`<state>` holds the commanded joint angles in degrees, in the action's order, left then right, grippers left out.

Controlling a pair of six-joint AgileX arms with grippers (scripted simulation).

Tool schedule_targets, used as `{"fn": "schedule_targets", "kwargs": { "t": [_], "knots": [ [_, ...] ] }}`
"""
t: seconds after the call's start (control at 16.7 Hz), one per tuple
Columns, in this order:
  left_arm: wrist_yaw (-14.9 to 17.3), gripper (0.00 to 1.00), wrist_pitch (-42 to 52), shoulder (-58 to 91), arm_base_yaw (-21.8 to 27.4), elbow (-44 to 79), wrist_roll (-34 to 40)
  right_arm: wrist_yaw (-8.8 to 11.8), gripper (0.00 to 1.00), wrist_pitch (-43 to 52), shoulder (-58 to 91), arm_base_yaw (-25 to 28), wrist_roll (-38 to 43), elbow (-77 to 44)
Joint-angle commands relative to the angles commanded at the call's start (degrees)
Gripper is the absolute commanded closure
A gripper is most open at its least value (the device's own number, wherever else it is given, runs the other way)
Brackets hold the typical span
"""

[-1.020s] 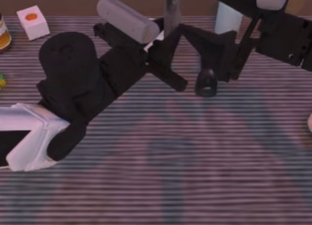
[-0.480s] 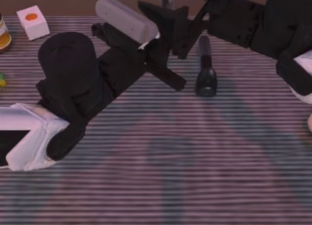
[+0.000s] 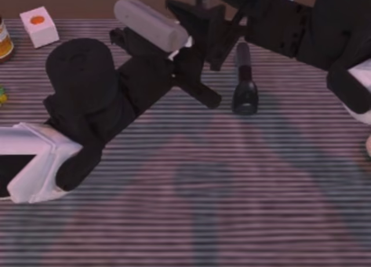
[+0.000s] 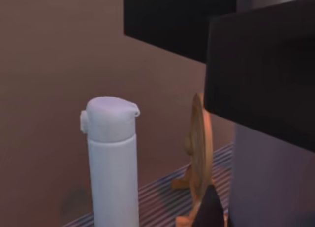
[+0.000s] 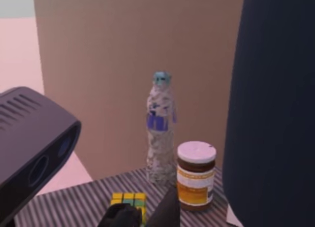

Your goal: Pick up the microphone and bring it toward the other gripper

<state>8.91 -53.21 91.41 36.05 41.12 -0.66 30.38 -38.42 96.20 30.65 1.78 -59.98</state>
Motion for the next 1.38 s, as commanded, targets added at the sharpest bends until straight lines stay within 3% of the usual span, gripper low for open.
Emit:
{"fn": "schedule_targets", "kwargs": {
  "t": [0.36,0.9,1.38],
  "knots": [
    [0.0,1.00,0.0,0.0,0.0,0.0,0.0,0.0,0.98,0.0,0.0,0.0,0.0,0.0],
    [0.0,1.00,0.0,0.0,0.0,0.0,0.0,0.0,1.00,0.0,0.0,0.0,0.0,0.0],
    [0.0,0.40,0.0,0.0,0.0,0.0,0.0,0.0,1.00,0.0,0.0,0.0,0.0,0.0]
  ]
}}
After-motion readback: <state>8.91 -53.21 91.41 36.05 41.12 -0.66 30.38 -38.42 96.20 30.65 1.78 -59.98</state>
